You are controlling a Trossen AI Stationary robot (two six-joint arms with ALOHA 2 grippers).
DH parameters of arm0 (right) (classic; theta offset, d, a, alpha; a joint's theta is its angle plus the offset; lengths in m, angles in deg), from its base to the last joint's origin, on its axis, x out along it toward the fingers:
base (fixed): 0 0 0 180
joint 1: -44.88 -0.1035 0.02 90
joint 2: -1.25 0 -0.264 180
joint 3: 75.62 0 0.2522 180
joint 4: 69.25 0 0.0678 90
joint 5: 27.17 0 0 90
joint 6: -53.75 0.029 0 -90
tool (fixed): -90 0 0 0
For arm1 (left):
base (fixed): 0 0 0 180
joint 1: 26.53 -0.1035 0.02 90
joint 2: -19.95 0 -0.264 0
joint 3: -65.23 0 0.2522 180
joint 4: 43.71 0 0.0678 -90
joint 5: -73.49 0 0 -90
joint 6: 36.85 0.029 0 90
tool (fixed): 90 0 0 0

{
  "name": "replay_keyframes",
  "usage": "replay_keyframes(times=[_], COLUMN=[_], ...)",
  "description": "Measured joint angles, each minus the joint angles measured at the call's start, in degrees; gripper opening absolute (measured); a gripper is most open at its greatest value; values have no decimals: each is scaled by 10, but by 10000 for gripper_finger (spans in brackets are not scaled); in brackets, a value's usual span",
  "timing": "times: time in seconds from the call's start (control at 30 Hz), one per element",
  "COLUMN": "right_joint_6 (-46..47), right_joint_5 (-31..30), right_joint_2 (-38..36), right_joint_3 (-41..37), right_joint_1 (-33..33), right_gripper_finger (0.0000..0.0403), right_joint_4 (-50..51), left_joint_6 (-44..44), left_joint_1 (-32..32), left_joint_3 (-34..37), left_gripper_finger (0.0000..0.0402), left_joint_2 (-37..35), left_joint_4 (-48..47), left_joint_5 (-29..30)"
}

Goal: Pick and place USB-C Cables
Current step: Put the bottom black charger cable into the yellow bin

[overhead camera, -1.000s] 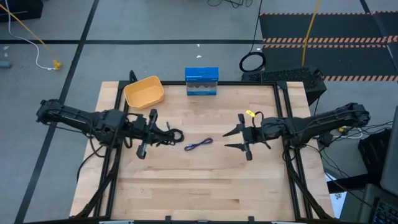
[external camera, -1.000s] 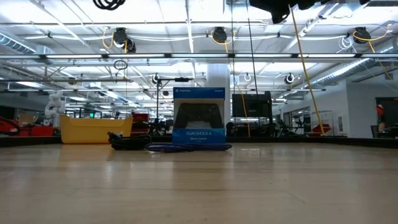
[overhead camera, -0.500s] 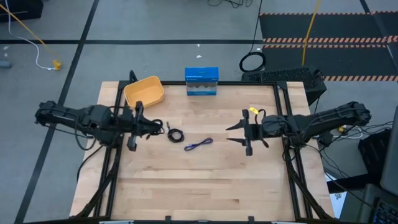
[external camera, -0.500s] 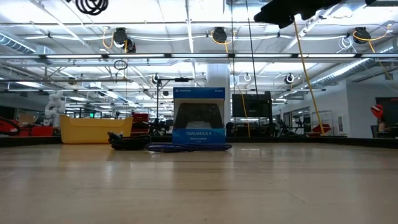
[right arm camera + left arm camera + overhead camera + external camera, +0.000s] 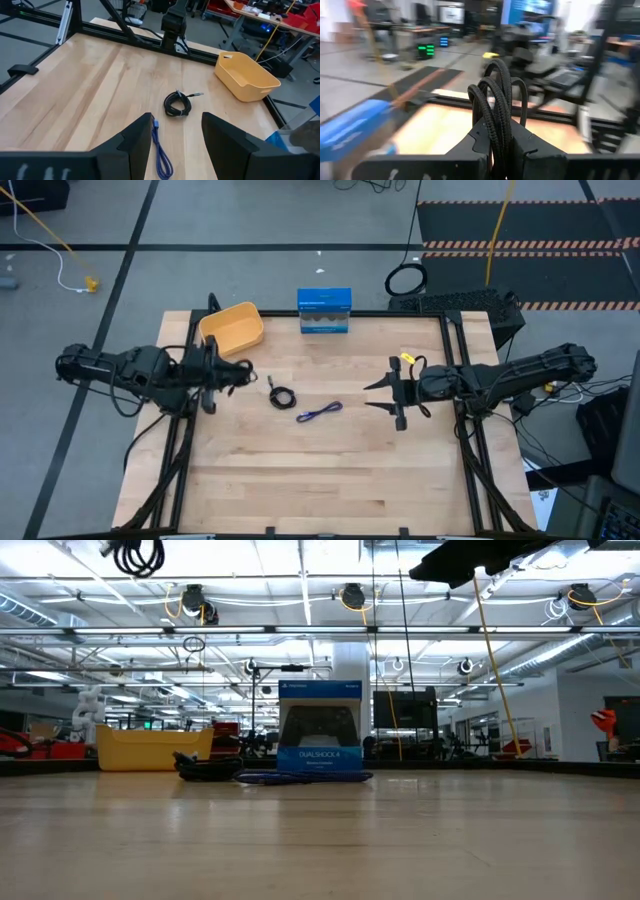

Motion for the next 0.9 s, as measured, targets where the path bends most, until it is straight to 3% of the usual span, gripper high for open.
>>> replay_keyframes(times=[0.13,0.37,0.63,0.9], right_joint_6=[-2,-2,-13,-17], right_joint_5=[0,0,0,0], right_joint_2=[0,0,0,0], right_joint_3=[0,0,0,0], right_joint_1=[0,0,0,0], right_gripper_finger=[169,169,169,169], right_joint_4=[0,0,0,0], left_joint_6=[10,23,12,-5], left_joint_1=[-25,-121,-245,-335], left_joint_3=[0,-8,-128,-238], left_gripper_finger=[30,13,17,19], left_joint_2=[2,27,123,215], left_joint_4=[-1,-12,-193,-352], left_joint_5=[46,72,72,15])
